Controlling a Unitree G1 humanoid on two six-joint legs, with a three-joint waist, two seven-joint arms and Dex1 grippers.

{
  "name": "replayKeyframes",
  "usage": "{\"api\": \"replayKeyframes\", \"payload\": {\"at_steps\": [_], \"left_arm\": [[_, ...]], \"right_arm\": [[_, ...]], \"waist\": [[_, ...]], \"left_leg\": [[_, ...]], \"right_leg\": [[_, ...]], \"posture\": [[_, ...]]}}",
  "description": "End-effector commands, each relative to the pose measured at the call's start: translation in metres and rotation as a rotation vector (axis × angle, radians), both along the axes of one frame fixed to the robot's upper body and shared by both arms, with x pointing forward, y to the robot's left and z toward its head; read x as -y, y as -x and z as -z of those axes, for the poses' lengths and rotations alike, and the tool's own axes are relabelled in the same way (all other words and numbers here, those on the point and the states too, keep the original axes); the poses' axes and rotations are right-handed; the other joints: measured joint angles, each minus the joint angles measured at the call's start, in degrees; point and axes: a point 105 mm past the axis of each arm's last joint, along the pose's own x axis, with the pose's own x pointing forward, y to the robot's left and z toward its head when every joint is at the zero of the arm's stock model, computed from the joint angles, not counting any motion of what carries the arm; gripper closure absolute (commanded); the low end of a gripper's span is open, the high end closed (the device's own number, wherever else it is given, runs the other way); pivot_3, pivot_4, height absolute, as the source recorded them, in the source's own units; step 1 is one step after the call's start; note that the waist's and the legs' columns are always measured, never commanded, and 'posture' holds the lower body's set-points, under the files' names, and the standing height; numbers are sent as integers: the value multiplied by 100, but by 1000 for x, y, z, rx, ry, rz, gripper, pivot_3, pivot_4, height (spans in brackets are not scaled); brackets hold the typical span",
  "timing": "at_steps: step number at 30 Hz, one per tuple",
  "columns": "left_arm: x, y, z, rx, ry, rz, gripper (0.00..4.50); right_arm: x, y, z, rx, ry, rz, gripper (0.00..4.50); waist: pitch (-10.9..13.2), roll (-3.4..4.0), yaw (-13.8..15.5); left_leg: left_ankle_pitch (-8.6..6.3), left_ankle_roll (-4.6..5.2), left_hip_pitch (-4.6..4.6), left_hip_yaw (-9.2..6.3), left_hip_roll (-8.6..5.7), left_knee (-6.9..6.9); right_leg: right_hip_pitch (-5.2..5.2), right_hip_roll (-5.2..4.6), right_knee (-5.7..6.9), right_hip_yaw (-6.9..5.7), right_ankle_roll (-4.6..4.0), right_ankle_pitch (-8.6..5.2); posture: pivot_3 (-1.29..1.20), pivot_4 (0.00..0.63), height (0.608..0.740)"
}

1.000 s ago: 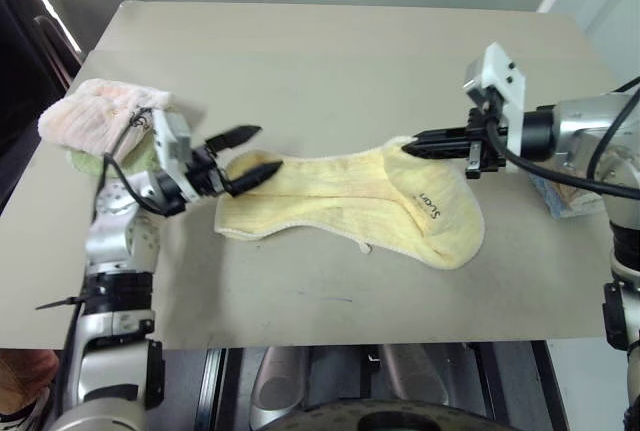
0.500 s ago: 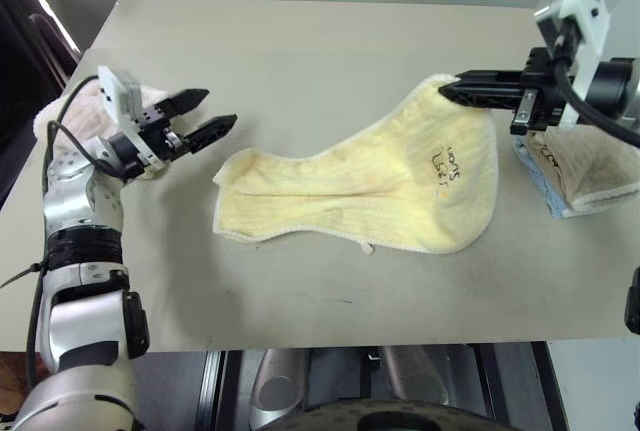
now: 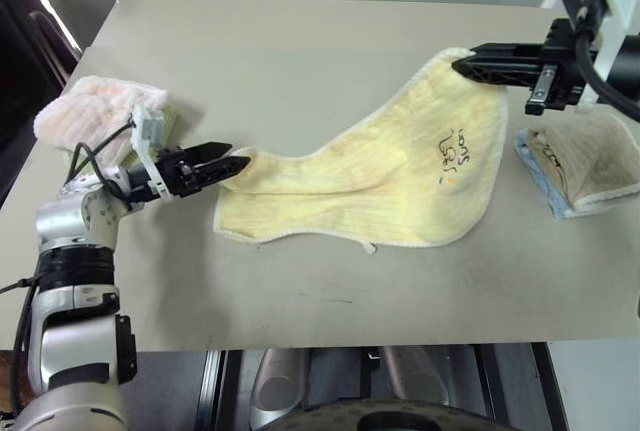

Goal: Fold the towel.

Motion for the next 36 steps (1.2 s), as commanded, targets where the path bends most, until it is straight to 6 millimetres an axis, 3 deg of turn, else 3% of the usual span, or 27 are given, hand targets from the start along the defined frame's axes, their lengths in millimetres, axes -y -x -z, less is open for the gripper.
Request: {"api": "replayKeyframes", "payload": {"at_steps": [1,9,14,21,25,34,36], "left_arm": [[7,0,-2,10,-62,-1,0],[13,-12,-11,10,-81,-53,0],[16,-22,-4,0,-114,-90,0],[21,-21,-9,-42,-70,-61,0],[16,-22,-5,-52,-98,-73,887],[11,-22,-15,-26,-88,-69,4226],[11,-23,-19,3,-79,-65,4452]], "right_arm": [[1,4,-16,70,26,-4,4447],[4,2,-24,73,67,-14,4447],[1,2,-28,86,77,-33,4447],[1,1,-30,95,90,-34,4447],[2,1,-30,105,99,-31,4500],[4,-1,-24,96,123,-31,4500],[7,-2,-22,100,135,-24,4500]], "waist": [[0,0,0],[0,0,8],[0,0,6],[0,0,6],[0,0,6],[0,0,6],[0,0,6]], "left_leg": [[0,0,0,0,0,1],[2,0,-1,0,0,4],[3,-2,-1,2,0,4],[5,-3,-2,1,1,10],[5,-3,-2,2,1,14],[5,-2,-3,1,0,18],[5,-2,-4,1,1,19]], "right_leg": [[0,0,1,0,0,0],[1,0,3,0,0,0],[-1,-1,4,0,1,0],[0,0,7,-1,3,1],[0,0,8,0,3,1],[0,0,11,-1,4,1],[0,0,12,-1,5,1]], "posture": [[0,150,697],[0,150,697],[0,150,697],[0,150,697],[0,150,697],[0,150,697],[0,150,697]]}}
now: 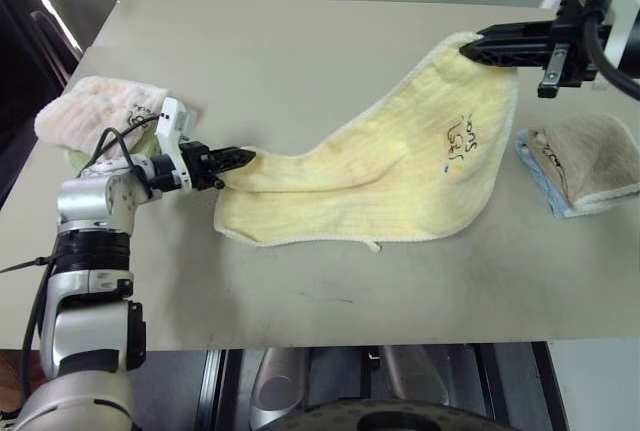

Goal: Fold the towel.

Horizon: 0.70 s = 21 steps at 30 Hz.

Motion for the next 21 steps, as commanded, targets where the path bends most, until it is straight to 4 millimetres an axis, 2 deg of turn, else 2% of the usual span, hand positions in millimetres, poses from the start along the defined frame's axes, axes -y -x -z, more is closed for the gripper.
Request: {"api": "replayKeyframes", "payload": {"at_steps": [1,7,9,13,14,16,21], "left_arm": [[-4,-3,-23,97,17,5,4452],[-2,-6,-26,133,4,12,4452],[-6,-16,-31,206,-26,-42,4452],[-11,-45,-56,426,-28,-200,4452],[-11,-52,-70,514,10,-246,4452],[-11,-59,-88,625,57,-305,4452],[-11,-72,-120,772,74,-393,4452]], "right_arm": [[6,4,-7,52,32,9,4500],[18,3,-5,60,34,45,4500],[25,-3,-9,76,15,77,4500],[37,-20,-22,129,-60,130,4500],[41,-27,-24,138,-80,158,4500],[47,-37,-25,147,-94,194,4500],[60,-65,-18,173,-136,278,4500]], "waist": [[0,0,0],[0,0,2],[0,0,4],[0,0,39],[0,0,36],[0,0,36],[1,1,25]], "left_leg": [[0,0,0,0,0,1],[0,1,-3,0,0,10],[-1,1,-3,0,0,13],[-5,9,-5,-5,-1,42],[-6,12,-5,-4,-2,45],[-7,13,-10,-1,-3,51],[-5,16,-21,1,-6,52]], "right_leg": [[0,0,0,0,0,0],[0,0,4,0,3,0],[1,0,7,-1,3,0],[7,-1,21,0,12,3],[7,-1,20,0,16,7],[2,-4,27,2,34,17],[-6,-6,26,0,71,39]], "posture": [[0,150,697],[0,150,697],[0,150,697],[0,150,697],[0,150,697],[0,150,697],[0,150,697]]}}
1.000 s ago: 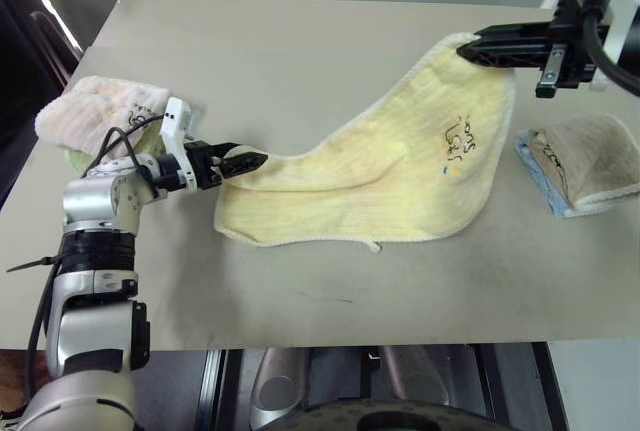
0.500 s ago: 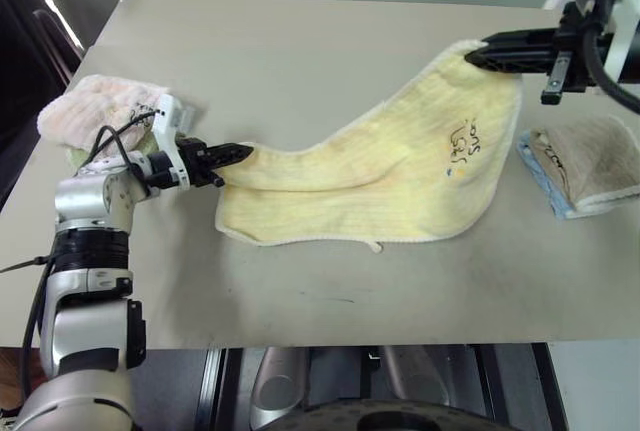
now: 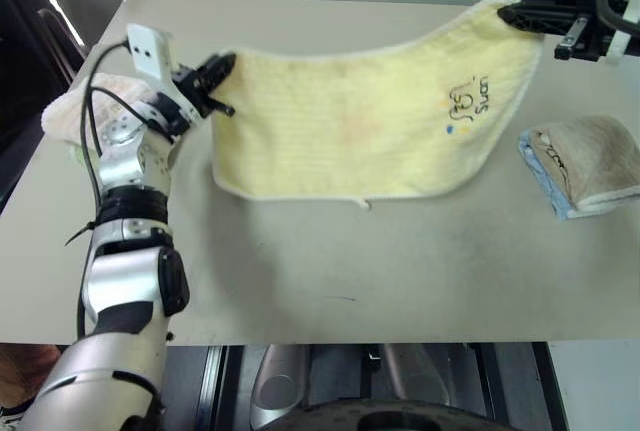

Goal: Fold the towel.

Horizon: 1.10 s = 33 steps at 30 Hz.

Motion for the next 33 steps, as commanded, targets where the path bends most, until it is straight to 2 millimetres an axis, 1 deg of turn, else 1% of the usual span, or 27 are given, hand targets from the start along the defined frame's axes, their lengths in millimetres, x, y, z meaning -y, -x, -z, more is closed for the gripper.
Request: {"api": "replayKeyframes", "payload": {"at_steps": [1,3,4,7,10,11,12,14,16,18,20,22,24,25,27,29,31,33], "left_arm": [[-5,-5,-38,152,9,-82,4452],[-4,-7,-50,186,12,-104,4452],[-7,-9,-58,200,31,-130,4452],[-15,-13,-72,209,67,-211,4452],[-22,-17,-79,192,73,-297,4452],[-24,-17,-84,195,53,-323,4452],[-27,-16,-93,212,54,-348,4452],[-30,-13,-107,245,76,-365,4452],[-31,-10,-118,279,87,-357,4452],[-27,-6,-123,308,66,-295,4452],[-22,-5,-118,295,71,-212,4452],[-16,-3,-103,262,6,-114,4452],[-15,2,-91,246,-36,-40,4452],[-15,3,-89,244,-37,-22,4452],[-17,8,-82,231,-28,38,4452],[-19,14,-69,202,-67,114,4452],[-22,21,-60,178,-91,167,4452],[-27,27,-54,160,-100,208,4452]], "right_arm": [[15,-19,-10,82,-37,90,4500],[19,-30,-7,75,-57,120,4500],[23,-39,-7,93,-78,143,4500],[29,-59,-7,141,-133,191,4500],[36,-72,-2,130,-154,239,4500],[39,-75,-6,157,-172,258,4500],[44,-77,-11,201,-186,280,4500],[50,-78,-19,273,-213,310,4500],[56,-77,-27,350,-252,321,4500],[59,-72,-34,422,-307,310,4500],[61,-67,-40,481,-372,284,4500],[58,-60,-35,510,-411,212,4500],[52,-52,-22,489,-428,117,4500],[50,-49,-18,476,-429,90,4500],[43,-37,-2,448,-405,16,4500],[36,-19,22,392,-373,-48,4500],[31,1,38,349,-360,-89,4500],[30,19,50,303,-367,-100,4500]], "waist": [[1,2,-15],[3,5,-24],[4,7,-34],[12,19,-60],[16,27,-80],[20,34,-82],[22,36,-84],[23,38,-75],[27,44,-76],[28,45,-83],[30,49,-101],[29,48,-108],[26,43,-119],[28,47,-123],[28,44,-124],[27,42,-120],[28,43,-128],[28,43,-129]], "left_leg": [[0,1,-1,0,0,2],[3,5,-3,3,-2,5],[3,7,-3,3,-1,6],[3,7,-13,5,-1,2],[4,7,-20,14,-1,0],[4,7,-28,12,0,-2],[5,6,-34,7,3,-1],[6,6,-75,8,3,11],[9,5,-127,8,2,60],[5,7,-162,-1,8,91],[1,11,-189,-3,7,104],[-4,17,-197,17,-1,106],[-7,21,-195,14,1,111],[-7,21,-191,16,1,113],[-8,21,-193,16,1,125],[-11,20,-196,10,4,138],[-16,18,-198,3,4,148],[-20,18,-197,9,4,155]], "right_leg": [[0,-1,1,1,3,2],[-3,-2,1,3,7,8],[-3,-3,2,3,7,8],[-17,-5,3,6,8,8],[-33,-5,12,5,4,8],[-42,-8,15,3,4,8],[-45,-10,15,5,3,9],[-88,-10,32,-1,1,8],[-138,-12,77,-3,2,8],[-159,-10,85,-5,1,6],[-178,-11,88,-6,3,5],[-192,-8,97,-5,4,2],[-188,-11,103,-4,5,0],[-185,-8,105,-6,4,0],[-189,-8,119,-6,5,-2],[-190,-10,129,-7,3,-3],[-191,-12,146,-9,2,-12],[-193,-10,154,-11,-2,-19]], "posture": [[0,150,697],[0,150,697],[0,150,697],[0,150,697],[0,150,697],[0,150,697],[0,150,697],[0,150,697],[0,150,697],[0,150,697],[0,150,697],[0,150,697],[0,150,697],[0,150,697],[0,150,697],[0,150,697],[0,150,697],[0,150,697]]}}
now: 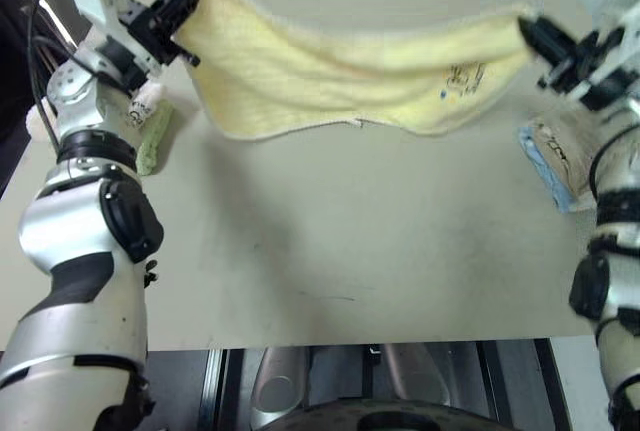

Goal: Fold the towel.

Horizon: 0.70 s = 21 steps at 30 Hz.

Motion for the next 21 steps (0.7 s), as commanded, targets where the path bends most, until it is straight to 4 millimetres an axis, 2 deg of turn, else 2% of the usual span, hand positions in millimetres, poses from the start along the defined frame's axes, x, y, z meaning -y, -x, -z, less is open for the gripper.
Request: {"api": "replayKeyframes", "payload": {"at_steps": [1,4,10,12,15,21], "left_arm": [[-12,16,-9,34,-20,70,4452],[-19,24,-2,4,-32,112,4452],[-28,40,6,-65,-41,218,4452],[-29,42,22,-141,-93,224,4452],[-32,56,52,-299,-141,311,4452],[-35,79,67,-478,-146,392,4452]], "right_arm": [[-6,37,-21,50,-17,-62,4500],[-6,58,-2,-46,-6,-69,4500],[-5,92,19,-180,-28,-61,4500],[-6,101,28,-242,-35,-64,4500],[-4,115,47,-352,-34,-52,4500],[16,139,75,-471,-40,40,4500]], "waist": [[0,1,-18],[-3,-3,-15],[-11,-16,4],[-12,-16,15],[-17,-14,31],[-22,-25,58]], "left_leg": [[0,0,4,-5,2,7],[-1,1,15,-6,3,21],[-12,6,54,-8,2,30],[-17,6,61,-8,0,29],[-35,10,91,-7,-3,27],[-50,8,107,-15,-4,28]], "right_leg": [[6,-1,4,2,0,0],[24,0,5,2,0,-3],[66,3,3,1,-42,-42],[72,2,3,4,-42,-45],[100,2,2,6,-40,-57],[121,5,1,2,-39,-69]], "posture": [[0,150,697],[0,150,697],[0,150,697],[0,150,697],[0,150,697],[0,150,697]]}}
